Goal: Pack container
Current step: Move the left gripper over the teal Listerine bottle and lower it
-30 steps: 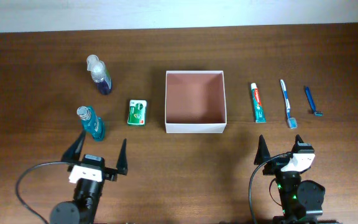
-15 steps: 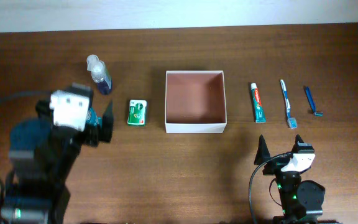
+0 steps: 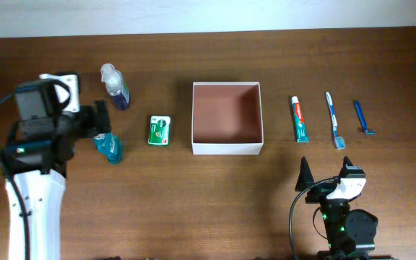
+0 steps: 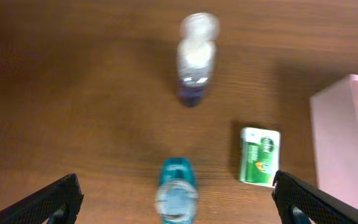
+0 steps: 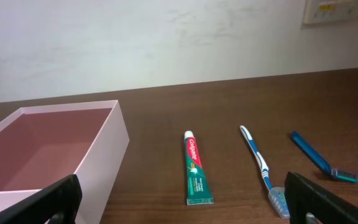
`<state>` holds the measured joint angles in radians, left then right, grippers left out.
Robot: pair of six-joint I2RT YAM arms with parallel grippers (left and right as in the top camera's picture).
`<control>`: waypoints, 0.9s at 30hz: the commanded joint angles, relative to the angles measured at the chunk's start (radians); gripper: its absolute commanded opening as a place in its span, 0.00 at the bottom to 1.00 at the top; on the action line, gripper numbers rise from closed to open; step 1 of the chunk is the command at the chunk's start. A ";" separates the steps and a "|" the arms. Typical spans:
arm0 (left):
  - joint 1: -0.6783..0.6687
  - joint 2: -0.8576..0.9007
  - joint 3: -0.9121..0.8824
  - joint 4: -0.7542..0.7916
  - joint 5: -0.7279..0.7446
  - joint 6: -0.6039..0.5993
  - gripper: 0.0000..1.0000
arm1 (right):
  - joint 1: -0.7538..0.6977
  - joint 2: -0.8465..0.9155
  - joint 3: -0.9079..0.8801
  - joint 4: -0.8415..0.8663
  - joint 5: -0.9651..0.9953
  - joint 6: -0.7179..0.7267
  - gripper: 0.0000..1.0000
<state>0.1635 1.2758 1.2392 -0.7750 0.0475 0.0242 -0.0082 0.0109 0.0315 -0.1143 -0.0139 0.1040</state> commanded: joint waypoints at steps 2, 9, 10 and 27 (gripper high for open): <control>0.068 0.026 0.018 -0.005 0.042 -0.032 0.99 | -0.008 -0.008 -0.008 0.000 -0.008 -0.003 0.98; 0.069 0.079 0.018 -0.019 0.069 -0.032 0.99 | -0.008 -0.008 -0.008 0.000 -0.008 -0.003 0.99; 0.068 0.089 0.018 -0.018 0.072 -0.031 0.99 | -0.008 -0.008 -0.008 0.000 -0.008 -0.003 0.99; 0.068 0.415 0.018 0.035 0.091 0.099 0.99 | -0.008 -0.008 -0.008 0.000 -0.008 -0.003 0.98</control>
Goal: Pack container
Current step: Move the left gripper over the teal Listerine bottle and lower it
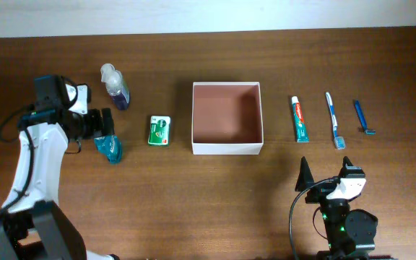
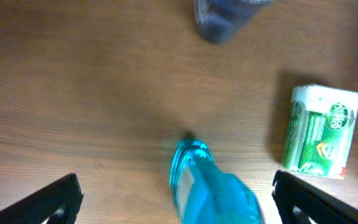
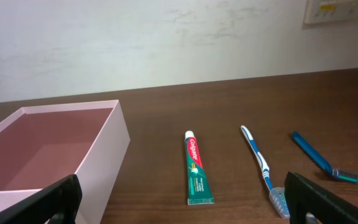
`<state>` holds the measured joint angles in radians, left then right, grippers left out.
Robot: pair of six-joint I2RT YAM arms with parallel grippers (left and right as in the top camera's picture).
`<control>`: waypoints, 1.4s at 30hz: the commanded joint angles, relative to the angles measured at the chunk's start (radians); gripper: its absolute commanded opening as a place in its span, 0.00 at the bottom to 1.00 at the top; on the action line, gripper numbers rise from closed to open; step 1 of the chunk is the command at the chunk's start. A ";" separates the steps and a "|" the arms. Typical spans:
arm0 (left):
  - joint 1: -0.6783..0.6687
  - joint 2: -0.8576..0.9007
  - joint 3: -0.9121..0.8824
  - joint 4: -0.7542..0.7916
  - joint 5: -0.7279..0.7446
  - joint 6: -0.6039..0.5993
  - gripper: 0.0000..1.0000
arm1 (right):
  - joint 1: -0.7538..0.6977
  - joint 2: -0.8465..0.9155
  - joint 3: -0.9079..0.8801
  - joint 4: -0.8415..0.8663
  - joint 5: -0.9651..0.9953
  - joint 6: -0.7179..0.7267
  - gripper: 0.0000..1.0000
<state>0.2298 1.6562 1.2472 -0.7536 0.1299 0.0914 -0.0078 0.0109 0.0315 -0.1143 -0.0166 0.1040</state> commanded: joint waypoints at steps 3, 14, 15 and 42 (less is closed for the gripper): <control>-0.001 0.040 0.010 0.028 0.010 0.043 0.99 | -0.008 -0.008 -0.008 0.000 -0.006 -0.003 0.98; -0.039 0.038 0.022 0.034 0.032 0.064 0.99 | -0.008 -0.008 -0.008 0.000 -0.006 -0.003 0.99; -0.045 0.036 0.029 0.031 0.032 0.064 0.99 | -0.008 -0.008 -0.008 0.000 -0.006 -0.003 0.99; -0.053 -0.018 0.163 -0.215 0.031 0.060 0.99 | -0.008 -0.008 -0.008 0.000 -0.006 -0.003 0.99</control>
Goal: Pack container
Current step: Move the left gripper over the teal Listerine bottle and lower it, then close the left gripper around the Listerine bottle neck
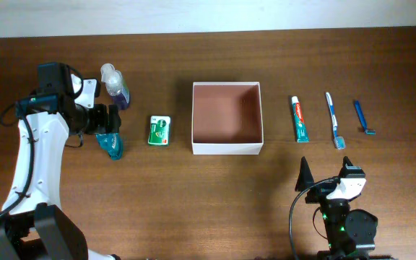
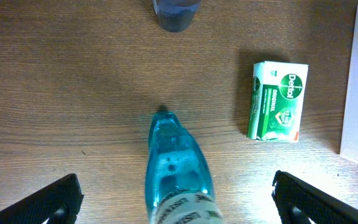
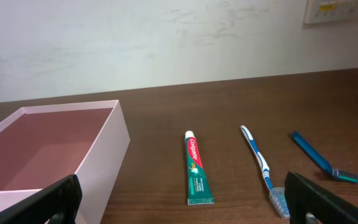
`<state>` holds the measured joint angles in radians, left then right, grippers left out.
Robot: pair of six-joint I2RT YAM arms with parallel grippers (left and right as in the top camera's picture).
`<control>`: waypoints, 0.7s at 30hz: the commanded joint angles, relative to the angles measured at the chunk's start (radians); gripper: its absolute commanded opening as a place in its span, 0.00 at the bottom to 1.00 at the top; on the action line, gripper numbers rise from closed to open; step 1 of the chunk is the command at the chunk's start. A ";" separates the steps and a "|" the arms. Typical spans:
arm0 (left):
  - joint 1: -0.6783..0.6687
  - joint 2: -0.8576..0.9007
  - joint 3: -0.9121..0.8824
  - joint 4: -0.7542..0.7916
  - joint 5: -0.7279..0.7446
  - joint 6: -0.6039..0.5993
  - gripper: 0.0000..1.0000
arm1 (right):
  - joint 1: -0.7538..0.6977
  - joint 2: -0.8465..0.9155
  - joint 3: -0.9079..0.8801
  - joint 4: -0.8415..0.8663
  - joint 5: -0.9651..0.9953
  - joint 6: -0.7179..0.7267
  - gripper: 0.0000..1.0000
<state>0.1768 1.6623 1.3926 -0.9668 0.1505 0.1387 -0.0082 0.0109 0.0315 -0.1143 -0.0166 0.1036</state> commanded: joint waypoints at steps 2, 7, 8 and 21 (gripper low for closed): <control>0.000 -0.021 0.017 0.000 0.010 0.013 0.99 | -0.008 -0.008 -0.008 0.000 -0.006 -0.003 0.98; 0.000 0.018 0.016 0.015 -0.047 0.014 0.99 | -0.008 -0.008 -0.008 0.000 -0.006 -0.003 0.99; 0.000 0.026 0.016 0.016 -0.055 0.013 0.99 | -0.008 -0.008 -0.008 0.000 -0.006 -0.003 0.98; 0.000 0.090 0.016 0.031 -0.049 0.070 0.99 | -0.008 -0.008 -0.008 0.000 -0.006 -0.003 0.99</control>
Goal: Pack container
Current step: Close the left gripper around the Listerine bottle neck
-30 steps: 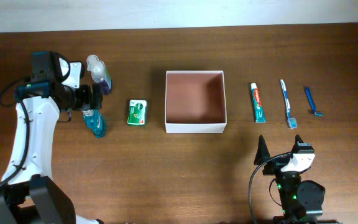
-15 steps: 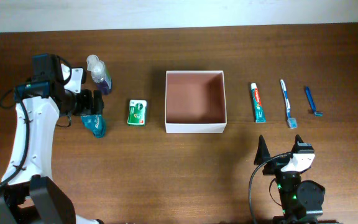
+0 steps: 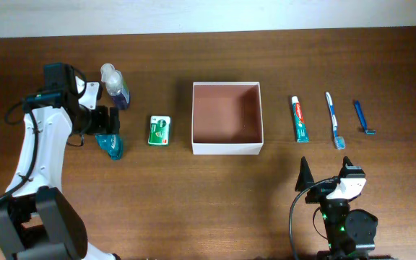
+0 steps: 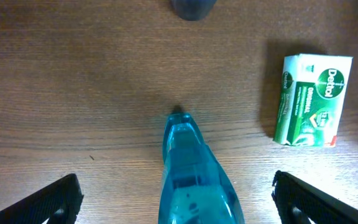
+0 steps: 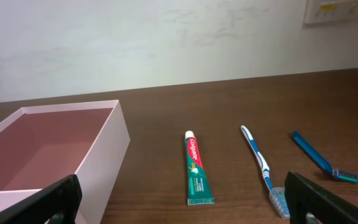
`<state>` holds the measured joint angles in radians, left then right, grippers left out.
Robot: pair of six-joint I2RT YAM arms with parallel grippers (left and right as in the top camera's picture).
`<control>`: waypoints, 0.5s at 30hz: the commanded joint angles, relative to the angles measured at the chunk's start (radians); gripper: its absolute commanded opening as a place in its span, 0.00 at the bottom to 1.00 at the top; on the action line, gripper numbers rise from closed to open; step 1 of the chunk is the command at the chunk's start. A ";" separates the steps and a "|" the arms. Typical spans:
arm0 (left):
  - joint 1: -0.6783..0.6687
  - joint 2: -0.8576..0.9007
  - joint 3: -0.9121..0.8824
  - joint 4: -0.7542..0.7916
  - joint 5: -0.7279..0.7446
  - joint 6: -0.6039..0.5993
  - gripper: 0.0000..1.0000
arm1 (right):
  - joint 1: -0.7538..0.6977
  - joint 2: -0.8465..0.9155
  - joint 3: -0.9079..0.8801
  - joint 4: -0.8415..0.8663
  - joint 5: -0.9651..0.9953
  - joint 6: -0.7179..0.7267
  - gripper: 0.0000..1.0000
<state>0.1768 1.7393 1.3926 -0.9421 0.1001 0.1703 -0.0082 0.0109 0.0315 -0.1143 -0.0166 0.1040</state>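
Note:
The open pink-white box [image 3: 227, 117] stands mid-table. Left of it lie a green soap packet [image 3: 159, 131], a teal bottle [image 3: 110, 146] on its side and a clear bottle with dark liquid [image 3: 115, 87]. My left gripper [image 3: 105, 124] hangs over the teal bottle [image 4: 196, 177], open, fingers [image 4: 48, 202] wide on either side of it. Right of the box lie a toothpaste tube [image 3: 300, 118], a toothbrush [image 3: 334, 120] and a blue razor [image 3: 362, 117]. My right gripper [image 5: 179, 214] rests open at the front right.
The table's far edge meets a pale wall at the back. The soap packet [image 4: 311, 99] lies just right of the teal bottle. The box's wall [image 5: 107, 165] stands left of the toothpaste [image 5: 196, 168] in the right wrist view.
My left gripper has come slightly lower and nearer over the teal bottle, which now looms larger between the open fingers. The right arm has not moved.
My left gripper was open, high above the two bottles and the soap. Then it was lower, close over the teal bottle's tip. Then it was centred over that bottle, and now sits closer still, open. The right arm stayed still throughout.

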 commanded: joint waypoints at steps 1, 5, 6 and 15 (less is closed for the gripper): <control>0.000 0.013 0.016 0.009 0.003 0.042 0.99 | -0.008 -0.008 -0.008 0.000 -0.006 -0.003 0.99; 0.000 0.013 0.016 0.010 0.028 0.063 0.99 | -0.008 -0.008 -0.008 0.000 -0.006 -0.003 0.98; 0.000 0.013 0.016 0.011 0.027 0.063 0.99 | -0.008 -0.008 -0.008 0.000 -0.006 -0.003 0.98; 0.000 0.013 0.016 0.016 0.035 0.043 0.99 | -0.008 -0.008 -0.008 0.000 -0.006 -0.003 0.99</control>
<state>0.1768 1.7451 1.3926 -0.9298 0.1101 0.2173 -0.0078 0.0109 0.0315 -0.1143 -0.0166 0.1036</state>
